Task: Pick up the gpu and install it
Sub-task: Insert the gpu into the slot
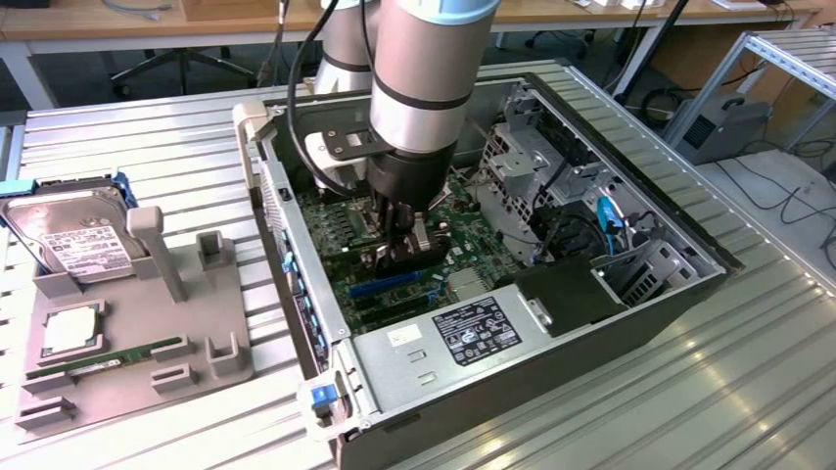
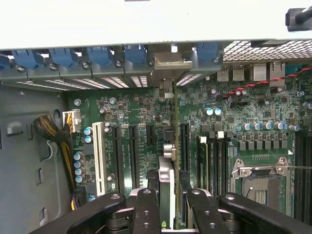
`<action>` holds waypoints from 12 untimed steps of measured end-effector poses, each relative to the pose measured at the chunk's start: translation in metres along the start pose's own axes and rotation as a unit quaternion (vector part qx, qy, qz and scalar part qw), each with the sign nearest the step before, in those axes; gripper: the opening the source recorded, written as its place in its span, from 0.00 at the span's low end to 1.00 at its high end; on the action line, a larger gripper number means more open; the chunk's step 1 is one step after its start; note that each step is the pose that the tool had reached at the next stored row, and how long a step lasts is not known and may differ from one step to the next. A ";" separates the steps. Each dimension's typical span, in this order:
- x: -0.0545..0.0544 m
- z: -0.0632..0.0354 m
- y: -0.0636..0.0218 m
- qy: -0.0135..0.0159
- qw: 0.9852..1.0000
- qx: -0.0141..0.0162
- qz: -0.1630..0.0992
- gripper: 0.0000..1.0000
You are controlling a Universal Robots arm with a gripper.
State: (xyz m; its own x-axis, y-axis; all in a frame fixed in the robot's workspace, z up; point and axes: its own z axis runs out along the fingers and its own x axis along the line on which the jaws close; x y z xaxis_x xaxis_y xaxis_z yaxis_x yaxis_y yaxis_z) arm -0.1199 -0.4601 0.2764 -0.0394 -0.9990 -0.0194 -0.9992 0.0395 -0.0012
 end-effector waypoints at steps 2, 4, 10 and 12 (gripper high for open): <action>0.000 0.0004 0.0000 0.000 1.000 0.000 0.000 0.27; 0.001 0.0014 -0.0001 0.000 1.000 0.000 0.000 0.27; 0.004 0.0048 -0.0001 0.000 1.000 0.000 0.000 0.27; 0.004 0.0063 -0.0004 0.000 1.000 0.000 0.000 0.27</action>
State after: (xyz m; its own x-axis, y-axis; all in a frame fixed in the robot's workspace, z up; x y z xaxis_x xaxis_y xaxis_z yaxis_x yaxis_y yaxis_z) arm -0.1197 -0.4641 0.2701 -0.0400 -0.9990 -0.0193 -0.9992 0.0401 -0.0012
